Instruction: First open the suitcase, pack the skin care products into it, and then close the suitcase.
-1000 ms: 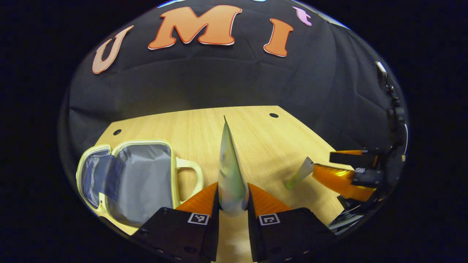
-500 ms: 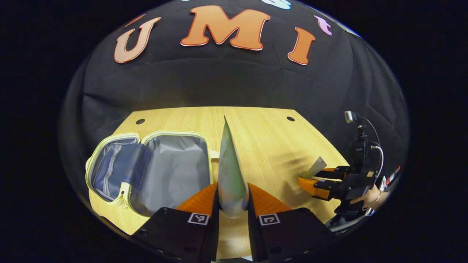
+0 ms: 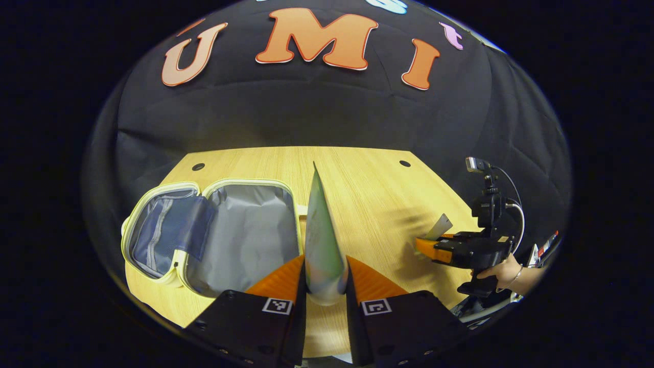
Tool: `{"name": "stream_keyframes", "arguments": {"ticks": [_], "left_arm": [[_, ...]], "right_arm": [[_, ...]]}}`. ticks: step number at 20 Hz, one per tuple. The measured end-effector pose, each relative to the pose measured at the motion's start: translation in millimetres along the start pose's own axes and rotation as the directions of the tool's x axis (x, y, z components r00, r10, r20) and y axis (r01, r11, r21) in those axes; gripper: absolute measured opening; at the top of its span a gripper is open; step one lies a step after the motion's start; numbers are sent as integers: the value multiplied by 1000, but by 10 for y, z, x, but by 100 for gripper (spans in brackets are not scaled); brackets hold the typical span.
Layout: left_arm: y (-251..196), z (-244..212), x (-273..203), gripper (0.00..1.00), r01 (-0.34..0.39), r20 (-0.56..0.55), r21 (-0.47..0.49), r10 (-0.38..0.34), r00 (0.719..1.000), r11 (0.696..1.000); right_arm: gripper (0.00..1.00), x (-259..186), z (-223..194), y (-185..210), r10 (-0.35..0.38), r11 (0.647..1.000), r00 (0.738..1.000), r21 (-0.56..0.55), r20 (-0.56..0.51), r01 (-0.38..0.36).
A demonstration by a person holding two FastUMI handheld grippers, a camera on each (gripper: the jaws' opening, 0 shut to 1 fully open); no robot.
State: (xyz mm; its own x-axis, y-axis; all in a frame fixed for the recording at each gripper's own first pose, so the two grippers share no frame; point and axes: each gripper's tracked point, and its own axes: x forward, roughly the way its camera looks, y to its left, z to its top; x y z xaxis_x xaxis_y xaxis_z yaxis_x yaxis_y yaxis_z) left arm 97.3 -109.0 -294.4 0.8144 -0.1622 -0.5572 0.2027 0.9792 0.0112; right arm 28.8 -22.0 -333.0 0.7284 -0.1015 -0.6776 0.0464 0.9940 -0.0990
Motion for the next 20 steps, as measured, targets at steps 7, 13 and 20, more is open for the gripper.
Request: {"name": "stream_keyframes", "arguments": {"ticks": [7, 13, 20], "left_arm": [[374, 233, -328, 35, 14, -7, -20, -14, 1000, 1000], [1208, 247, -580, 35, -19, -177, -34, 13, 984, 999], [1587, -65, 45, 35, 42, -516, -67, -71, 854, 997]], "right_arm": [[30, -482, 134, 220, 60, 997, 998, 52, 14, -61], [30, -807, 132, 758, 154, 978, 987, 133, 36, -158], [30, -1019, 21, 915, 178, 959, 984, 217, 33, -181]]}}
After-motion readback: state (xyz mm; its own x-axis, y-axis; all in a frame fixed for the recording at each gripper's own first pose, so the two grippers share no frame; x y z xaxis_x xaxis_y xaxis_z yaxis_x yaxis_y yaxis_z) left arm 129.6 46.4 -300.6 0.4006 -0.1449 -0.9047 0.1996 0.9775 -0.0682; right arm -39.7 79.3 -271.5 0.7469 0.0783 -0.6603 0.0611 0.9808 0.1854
